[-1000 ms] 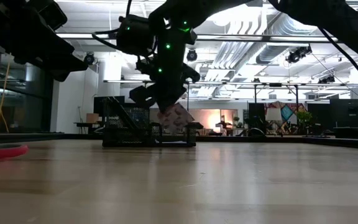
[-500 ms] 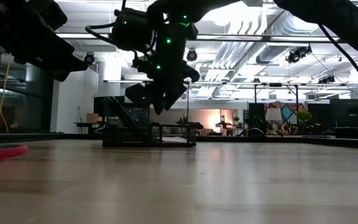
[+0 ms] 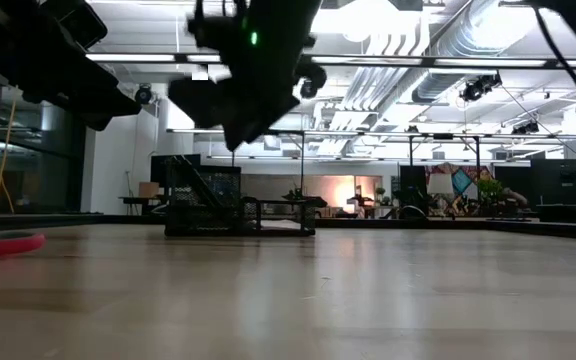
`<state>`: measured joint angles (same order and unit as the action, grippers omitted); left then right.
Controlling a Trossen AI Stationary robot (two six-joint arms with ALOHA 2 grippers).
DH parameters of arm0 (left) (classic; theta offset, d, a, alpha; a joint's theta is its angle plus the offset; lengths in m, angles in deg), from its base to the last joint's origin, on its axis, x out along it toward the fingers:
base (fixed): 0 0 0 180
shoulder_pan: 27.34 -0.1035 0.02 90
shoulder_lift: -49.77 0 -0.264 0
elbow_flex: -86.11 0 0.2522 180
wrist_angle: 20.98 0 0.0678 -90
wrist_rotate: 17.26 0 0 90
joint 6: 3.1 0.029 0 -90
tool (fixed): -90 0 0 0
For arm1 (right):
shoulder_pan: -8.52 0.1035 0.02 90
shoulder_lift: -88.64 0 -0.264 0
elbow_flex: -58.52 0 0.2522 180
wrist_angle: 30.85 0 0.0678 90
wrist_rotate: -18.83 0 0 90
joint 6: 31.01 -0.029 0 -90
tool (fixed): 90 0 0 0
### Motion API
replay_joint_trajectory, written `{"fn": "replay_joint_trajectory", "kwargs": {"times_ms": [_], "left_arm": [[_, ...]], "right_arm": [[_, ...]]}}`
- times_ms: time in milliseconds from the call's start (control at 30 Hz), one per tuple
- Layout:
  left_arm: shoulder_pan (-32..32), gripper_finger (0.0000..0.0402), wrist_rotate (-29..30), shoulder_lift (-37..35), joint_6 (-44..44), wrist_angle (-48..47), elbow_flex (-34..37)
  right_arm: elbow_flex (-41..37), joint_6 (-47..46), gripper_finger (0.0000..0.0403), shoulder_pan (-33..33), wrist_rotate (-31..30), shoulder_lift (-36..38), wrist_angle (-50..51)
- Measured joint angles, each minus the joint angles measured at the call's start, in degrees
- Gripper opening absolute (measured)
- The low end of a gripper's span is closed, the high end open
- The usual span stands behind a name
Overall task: Pick and place office supplies into organizer
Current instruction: Put the black pen into the black desk organizer
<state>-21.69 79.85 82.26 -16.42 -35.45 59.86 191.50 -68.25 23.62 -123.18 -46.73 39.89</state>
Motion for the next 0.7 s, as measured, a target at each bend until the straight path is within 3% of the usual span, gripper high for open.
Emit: {"fn": "replay_joint_trajectory", "kwargs": {"times_ms": [200,333,533,700], "left_arm": [[0.0,0.023,0.0,0.0,0.0,-0.1,0.0],[0.0,0.023,0.0,0.0,0.0,-0.1,0.0],[0.0,0.023,0.0,0.0,0.0,-0.1,0.0],[0.0,0.023,0.0,0.0,0.0,0.0,0.0]], "right_arm": [[0.0,-5.0,0.0124,8.6,0.3,0.0,-0.2],[0.0,-6.3,0.0124,13.9,1.1,-0.3,-5.7],[-0.1,-1.2,0.0124,18.8,5.1,-0.6,-15.6],[-0.1,4.0,0.0124,20.0,8.1,-0.7,-17.3]]}}
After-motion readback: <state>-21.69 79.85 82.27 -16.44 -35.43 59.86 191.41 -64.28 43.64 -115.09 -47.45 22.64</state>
